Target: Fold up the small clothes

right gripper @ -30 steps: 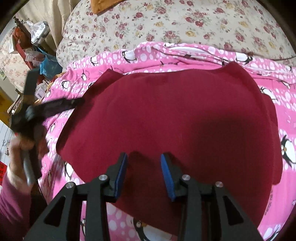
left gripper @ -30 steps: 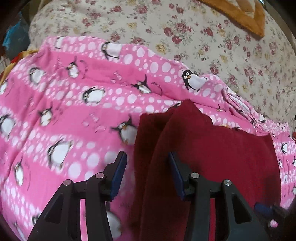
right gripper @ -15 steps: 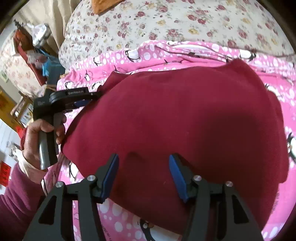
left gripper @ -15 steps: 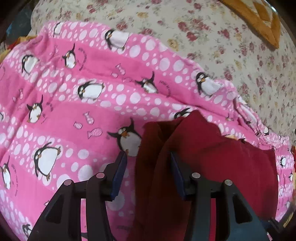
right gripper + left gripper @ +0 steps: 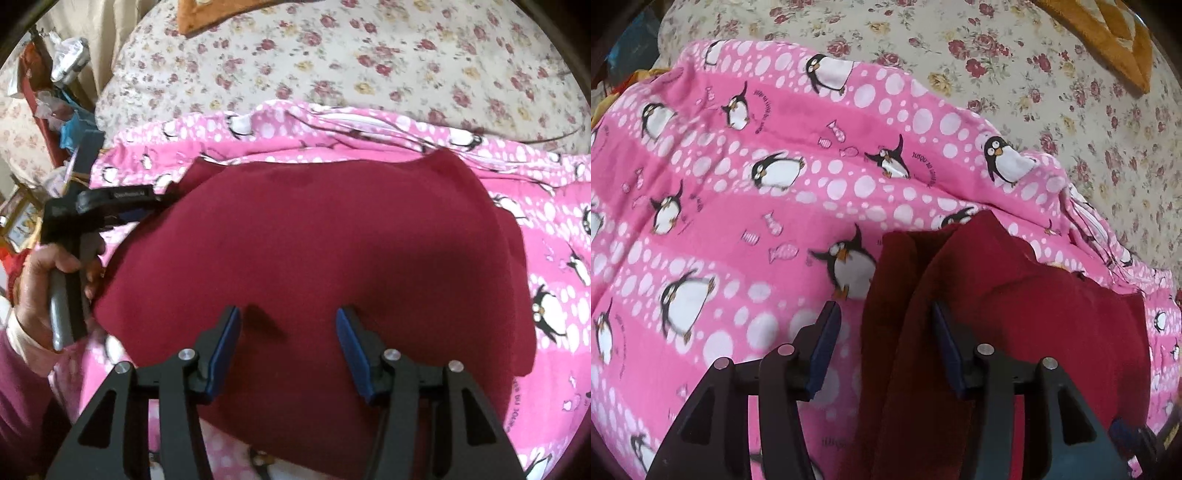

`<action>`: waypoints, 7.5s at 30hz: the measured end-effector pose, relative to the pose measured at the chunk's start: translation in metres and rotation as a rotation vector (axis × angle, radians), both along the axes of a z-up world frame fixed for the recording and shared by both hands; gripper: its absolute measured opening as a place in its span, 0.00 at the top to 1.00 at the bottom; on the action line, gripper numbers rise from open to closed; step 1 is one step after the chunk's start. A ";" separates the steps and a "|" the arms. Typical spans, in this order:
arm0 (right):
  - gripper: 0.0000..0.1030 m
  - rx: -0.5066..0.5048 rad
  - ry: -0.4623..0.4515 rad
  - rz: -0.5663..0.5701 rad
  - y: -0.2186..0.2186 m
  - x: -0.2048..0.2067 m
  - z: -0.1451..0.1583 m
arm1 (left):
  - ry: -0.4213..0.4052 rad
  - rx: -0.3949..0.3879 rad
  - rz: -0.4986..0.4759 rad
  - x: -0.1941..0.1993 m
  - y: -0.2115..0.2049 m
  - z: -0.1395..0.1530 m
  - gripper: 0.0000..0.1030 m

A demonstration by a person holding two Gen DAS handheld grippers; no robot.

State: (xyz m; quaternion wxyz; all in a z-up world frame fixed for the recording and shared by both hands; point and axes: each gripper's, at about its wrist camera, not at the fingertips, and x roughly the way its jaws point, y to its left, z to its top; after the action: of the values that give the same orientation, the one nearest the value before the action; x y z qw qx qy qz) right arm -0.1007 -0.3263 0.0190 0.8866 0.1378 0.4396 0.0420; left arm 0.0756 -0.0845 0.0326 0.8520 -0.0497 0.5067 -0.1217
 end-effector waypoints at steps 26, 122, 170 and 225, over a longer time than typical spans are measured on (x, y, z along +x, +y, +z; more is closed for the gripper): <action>0.44 0.104 -0.048 0.025 -0.004 0.008 0.003 | 0.041 -0.107 0.064 -0.046 0.027 -0.003 0.57; 0.44 0.736 -0.099 -0.302 -0.116 -0.032 -0.037 | 0.097 -0.301 -0.398 -0.172 -0.116 0.030 0.75; 0.83 -0.051 0.022 -0.057 -0.096 -0.088 0.013 | -0.013 -0.054 -0.367 -0.169 -0.155 0.007 0.67; 0.63 0.350 -0.091 -0.105 -0.137 -0.040 0.011 | 0.132 -0.337 -0.444 -0.122 -0.132 0.027 0.79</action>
State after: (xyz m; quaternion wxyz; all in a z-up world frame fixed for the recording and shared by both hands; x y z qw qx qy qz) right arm -0.1403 -0.4630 0.0303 0.8690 0.3108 0.3772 0.0778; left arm -0.0464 -0.2162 0.0596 0.7494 -0.0865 0.5322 -0.3842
